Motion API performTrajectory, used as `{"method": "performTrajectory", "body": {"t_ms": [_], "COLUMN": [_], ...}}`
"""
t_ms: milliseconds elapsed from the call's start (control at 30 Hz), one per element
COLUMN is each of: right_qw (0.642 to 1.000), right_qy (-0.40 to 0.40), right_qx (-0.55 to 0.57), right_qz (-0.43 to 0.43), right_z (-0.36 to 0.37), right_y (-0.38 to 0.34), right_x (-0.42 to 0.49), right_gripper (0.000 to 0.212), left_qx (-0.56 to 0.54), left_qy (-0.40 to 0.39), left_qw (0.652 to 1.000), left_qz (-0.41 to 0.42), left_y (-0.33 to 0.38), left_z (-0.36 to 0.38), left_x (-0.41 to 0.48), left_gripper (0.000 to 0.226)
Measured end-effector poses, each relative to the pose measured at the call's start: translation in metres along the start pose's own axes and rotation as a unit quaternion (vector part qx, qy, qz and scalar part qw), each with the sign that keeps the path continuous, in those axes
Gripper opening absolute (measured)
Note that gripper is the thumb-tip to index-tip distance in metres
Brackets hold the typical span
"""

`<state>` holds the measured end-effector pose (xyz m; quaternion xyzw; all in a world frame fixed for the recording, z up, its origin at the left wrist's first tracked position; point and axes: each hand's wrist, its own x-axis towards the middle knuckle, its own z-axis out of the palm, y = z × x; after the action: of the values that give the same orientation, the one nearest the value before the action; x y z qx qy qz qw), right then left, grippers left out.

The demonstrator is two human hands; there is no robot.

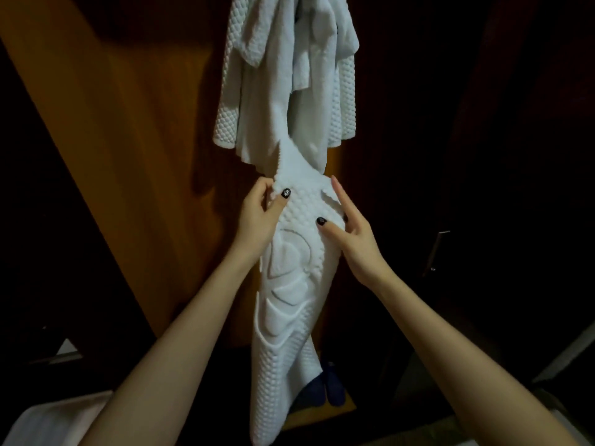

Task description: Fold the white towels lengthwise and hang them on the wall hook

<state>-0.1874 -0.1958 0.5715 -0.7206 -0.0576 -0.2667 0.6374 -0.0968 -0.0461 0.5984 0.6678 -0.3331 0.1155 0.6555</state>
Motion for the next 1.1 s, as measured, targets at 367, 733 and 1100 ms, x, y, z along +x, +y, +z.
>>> {"method": "performTrajectory", "body": {"t_ms": [367, 733, 1100], "right_qw": [0.991, 0.986, 0.992], "right_qy": [0.1, 0.144, -0.028], "right_qx": [0.05, 0.059, -0.092], "right_qz": [0.072, 0.065, 0.083], "right_z": [0.001, -0.022, -0.042], "right_y": [-0.015, -0.037, -0.062], "right_x": [-0.012, -0.021, 0.002], "right_gripper": [0.017, 0.019, 0.063], "left_qx": [-0.086, -0.172, -0.318], "left_qy": [-0.213, -0.044, -0.252], "left_qw": [0.954, 0.979, 0.907], "left_qz": [-0.195, -0.1, -0.114], "left_y": [-0.041, -0.027, 0.022], "left_z": [-0.025, 0.015, -0.002], "left_x": [-0.048, -0.091, -0.058], "left_gripper": [0.116, 0.03, 0.08]}}
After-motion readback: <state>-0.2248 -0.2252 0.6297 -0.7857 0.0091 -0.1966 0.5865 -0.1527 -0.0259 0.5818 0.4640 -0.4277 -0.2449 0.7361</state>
